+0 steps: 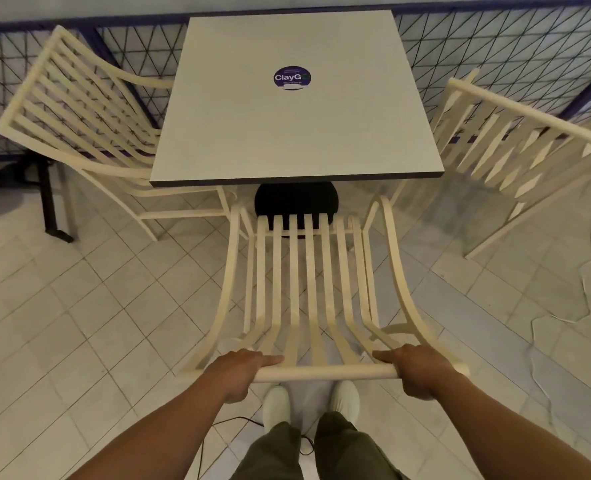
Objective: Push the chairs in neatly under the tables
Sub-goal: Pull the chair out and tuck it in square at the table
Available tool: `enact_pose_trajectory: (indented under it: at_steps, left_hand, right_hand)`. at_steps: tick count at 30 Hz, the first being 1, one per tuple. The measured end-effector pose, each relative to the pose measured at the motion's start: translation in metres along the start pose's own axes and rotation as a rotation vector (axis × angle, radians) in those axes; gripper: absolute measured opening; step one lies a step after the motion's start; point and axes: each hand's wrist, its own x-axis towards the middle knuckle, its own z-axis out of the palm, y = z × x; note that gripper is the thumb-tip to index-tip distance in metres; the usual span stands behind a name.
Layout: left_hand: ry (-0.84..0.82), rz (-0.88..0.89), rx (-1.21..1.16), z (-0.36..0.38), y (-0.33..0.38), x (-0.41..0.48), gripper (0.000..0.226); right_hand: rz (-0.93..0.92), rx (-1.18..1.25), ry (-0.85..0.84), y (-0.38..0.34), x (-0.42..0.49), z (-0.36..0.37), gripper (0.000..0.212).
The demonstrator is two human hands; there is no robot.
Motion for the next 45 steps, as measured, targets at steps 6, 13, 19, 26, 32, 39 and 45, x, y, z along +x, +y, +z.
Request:
enact_pose_trajectory:
  at_steps: [6, 13, 19, 26, 32, 39, 45]
  left_hand:
    - [0.008, -0.004, 0.016, -0.014, 0.000, 0.011, 0.097]
    - [0.017, -0.005, 0.025, -0.029, -0.004, 0.016, 0.097]
    - [0.020, -0.002, 0.036, -0.039, -0.009, 0.021, 0.098]
    - [0.023, 0.008, 0.025, -0.045, -0.009, 0.024, 0.099]
    - [0.024, -0.002, 0.021, -0.045, -0.009, 0.026, 0.099]
    - [0.026, -0.015, 0.020, -0.048, -0.006, 0.027, 0.099]
    - [0.036, -0.017, 0.023, -0.049, -0.004, 0.028, 0.099]
  right_hand:
    - [-0.021, -0.020, -0.020, 0.007, 0.011, -0.015, 0.074]
    - [-0.031, 0.004, -0.027, 0.005, 0.021, -0.025, 0.072]
    - [-0.029, 0.007, -0.032, 0.004, 0.029, -0.032, 0.074]
    - [-0.031, 0.002, -0.012, 0.007, 0.031, -0.036, 0.073]
    - [-0.037, -0.001, -0.017, 0.008, 0.032, -0.039, 0.074]
    - [-0.029, 0.021, -0.009, 0.010, 0.034, -0.041, 0.072]
    - [-0.030, 0.020, -0.004, 0.010, 0.037, -0.042, 0.072]
